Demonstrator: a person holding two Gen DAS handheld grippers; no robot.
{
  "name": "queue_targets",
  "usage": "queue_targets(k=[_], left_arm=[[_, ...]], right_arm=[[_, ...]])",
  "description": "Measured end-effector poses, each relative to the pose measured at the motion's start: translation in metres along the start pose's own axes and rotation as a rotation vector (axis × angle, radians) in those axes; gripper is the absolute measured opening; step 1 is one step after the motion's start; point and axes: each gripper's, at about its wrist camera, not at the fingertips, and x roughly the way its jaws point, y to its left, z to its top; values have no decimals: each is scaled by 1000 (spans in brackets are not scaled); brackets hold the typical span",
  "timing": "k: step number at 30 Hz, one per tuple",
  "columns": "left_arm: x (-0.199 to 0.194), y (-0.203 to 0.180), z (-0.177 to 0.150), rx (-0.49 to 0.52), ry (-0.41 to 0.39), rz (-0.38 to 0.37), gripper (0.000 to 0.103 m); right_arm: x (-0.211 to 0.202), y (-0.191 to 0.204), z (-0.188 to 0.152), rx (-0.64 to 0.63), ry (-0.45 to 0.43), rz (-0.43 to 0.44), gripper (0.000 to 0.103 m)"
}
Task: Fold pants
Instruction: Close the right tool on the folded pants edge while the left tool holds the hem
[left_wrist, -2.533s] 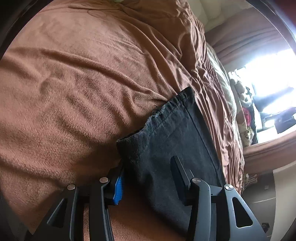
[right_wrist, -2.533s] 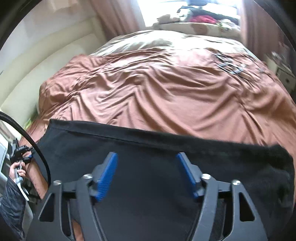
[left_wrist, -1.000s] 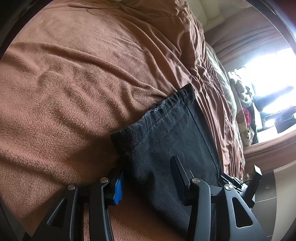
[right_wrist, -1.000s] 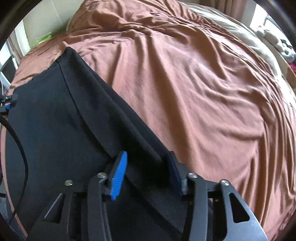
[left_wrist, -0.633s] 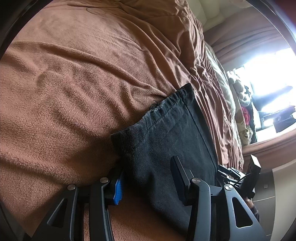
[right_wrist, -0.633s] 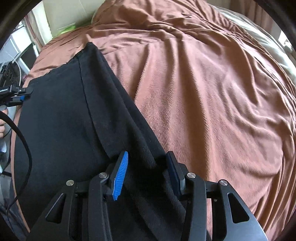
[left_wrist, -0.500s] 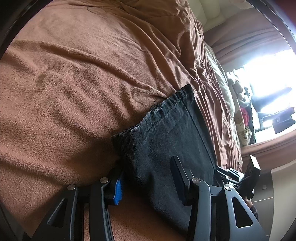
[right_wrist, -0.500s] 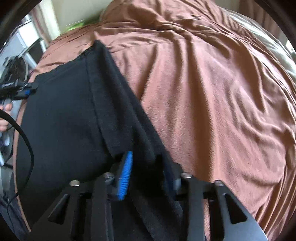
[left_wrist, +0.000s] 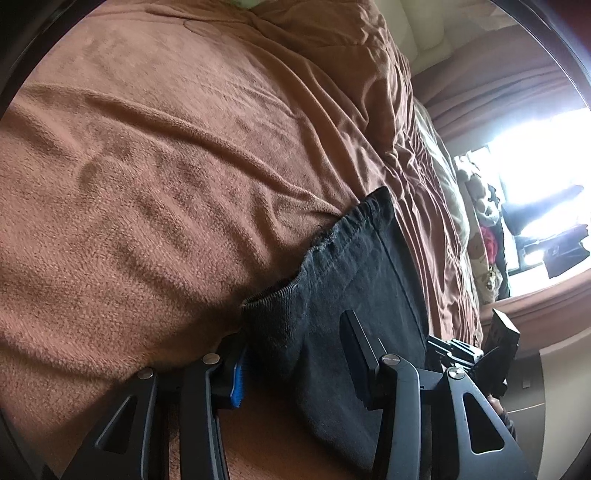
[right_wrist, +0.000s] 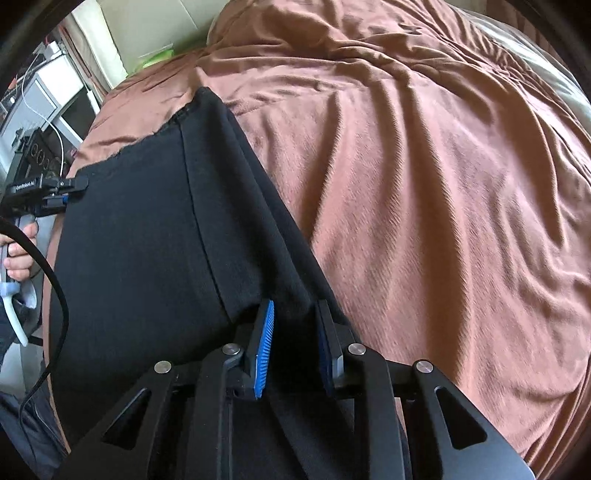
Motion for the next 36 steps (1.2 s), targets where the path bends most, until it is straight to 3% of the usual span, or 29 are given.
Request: queue_targets(k=[2,3,8,14,23,24,27,29,36], left_arm=[[0,-1,0,1,0,3,47],[-1,-1,-1,0,0,3,47],[0,-3,3,-2,6,4,47],[2,-6,2,13,4,15,47],[0,-12,-10,124,1,62,47],[0,-14,-11,141,0,80,45],[-2,-17,-11,170,-5,143,23],[-3,-13,-6,147,-1,124,16],[2,-5,2,97,-1,102,14]], right_arm=[[0,5,0,-28,-12,-47,2],[0,8,0,-37,-15,-71,0],[-8,26,-1,-90,-59,-171,0],[-22,29,5,-91,-73,-202,0],[-1,23,9,-29,-38,-233,0],[1,23,9,-25,-33,-236,0],[6,25,9,-8,-24,-248,0],[3,24,9,1,-30,-246,0],[-27,10,5,81,-69,-216,3]])
